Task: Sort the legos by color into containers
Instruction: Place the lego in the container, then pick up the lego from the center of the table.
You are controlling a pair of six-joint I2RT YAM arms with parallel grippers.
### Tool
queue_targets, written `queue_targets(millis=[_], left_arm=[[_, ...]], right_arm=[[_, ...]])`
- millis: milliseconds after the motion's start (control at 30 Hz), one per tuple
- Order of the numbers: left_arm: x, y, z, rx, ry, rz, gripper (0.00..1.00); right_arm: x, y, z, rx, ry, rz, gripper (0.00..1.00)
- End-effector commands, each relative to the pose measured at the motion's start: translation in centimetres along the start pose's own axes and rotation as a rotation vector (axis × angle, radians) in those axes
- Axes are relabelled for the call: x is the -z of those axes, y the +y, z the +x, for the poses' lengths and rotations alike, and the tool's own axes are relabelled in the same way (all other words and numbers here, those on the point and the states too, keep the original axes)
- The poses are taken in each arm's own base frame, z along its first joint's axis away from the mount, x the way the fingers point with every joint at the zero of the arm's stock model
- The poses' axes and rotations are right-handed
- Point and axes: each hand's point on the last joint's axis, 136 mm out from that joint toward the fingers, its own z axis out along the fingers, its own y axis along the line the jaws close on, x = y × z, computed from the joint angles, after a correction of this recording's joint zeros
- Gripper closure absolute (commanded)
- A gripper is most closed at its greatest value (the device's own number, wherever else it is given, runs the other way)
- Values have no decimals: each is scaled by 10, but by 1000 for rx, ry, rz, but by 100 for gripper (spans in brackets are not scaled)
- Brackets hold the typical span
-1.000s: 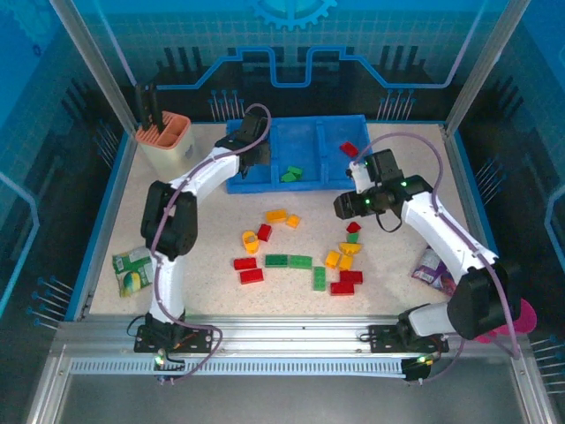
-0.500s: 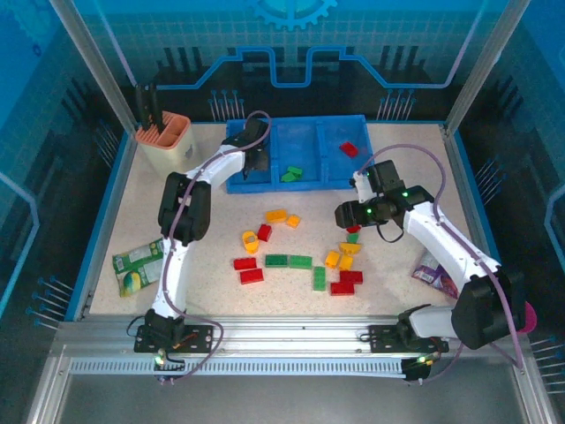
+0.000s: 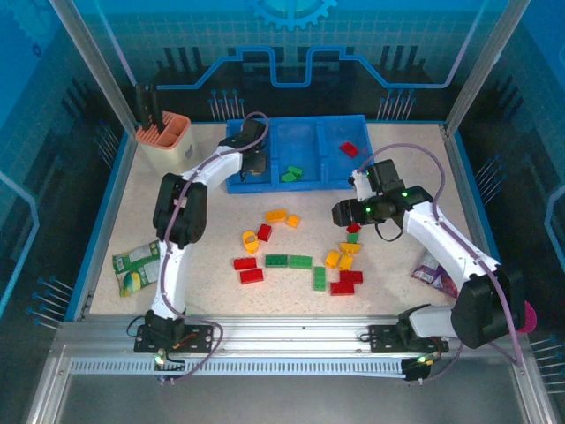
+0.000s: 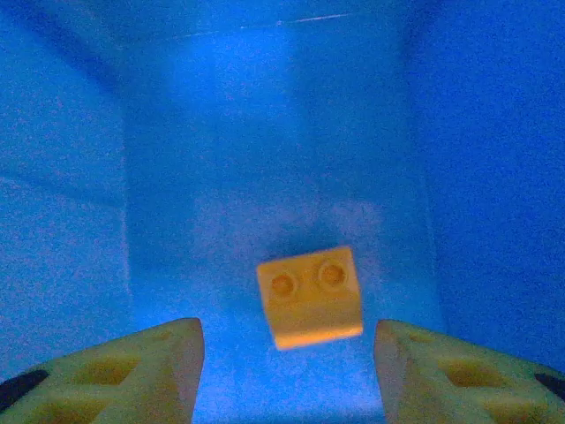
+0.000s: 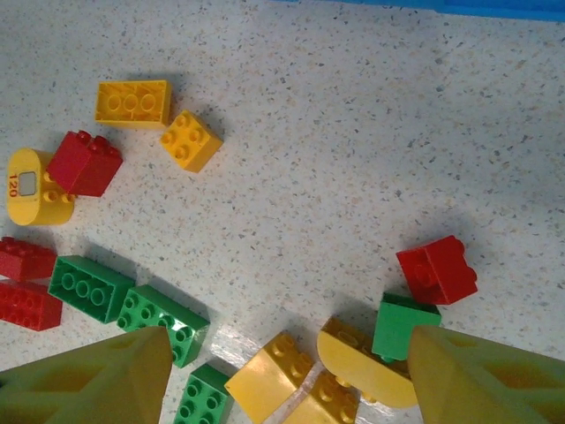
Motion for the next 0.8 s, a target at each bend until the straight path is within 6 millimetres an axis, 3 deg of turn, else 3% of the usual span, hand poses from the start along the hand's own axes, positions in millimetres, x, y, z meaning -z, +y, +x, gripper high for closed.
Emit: queue_targets(millis=[0,200,300,400,567,767], left_arm=[[56,4,-35,-18,-126,35,42],[111,15,-26,-110,-139,48,38],[132,23,-4,-85,-103,59,38],[147,31,31,-45,-25,65,38],[158,40,107,129,163,88,38],[157,25,167,263,300,182,31]], right_arm=[[-9,15,1,28,-5,-92,22],[-17,27,-16,118,-69,-116,19],[-14,29,-27,156,-103,-100,16],[-12,29,-33,186,-115,-83,15],[-18,30,-36,214,-87,-82,14],[-32,38,-36,224,-27,-149,11]])
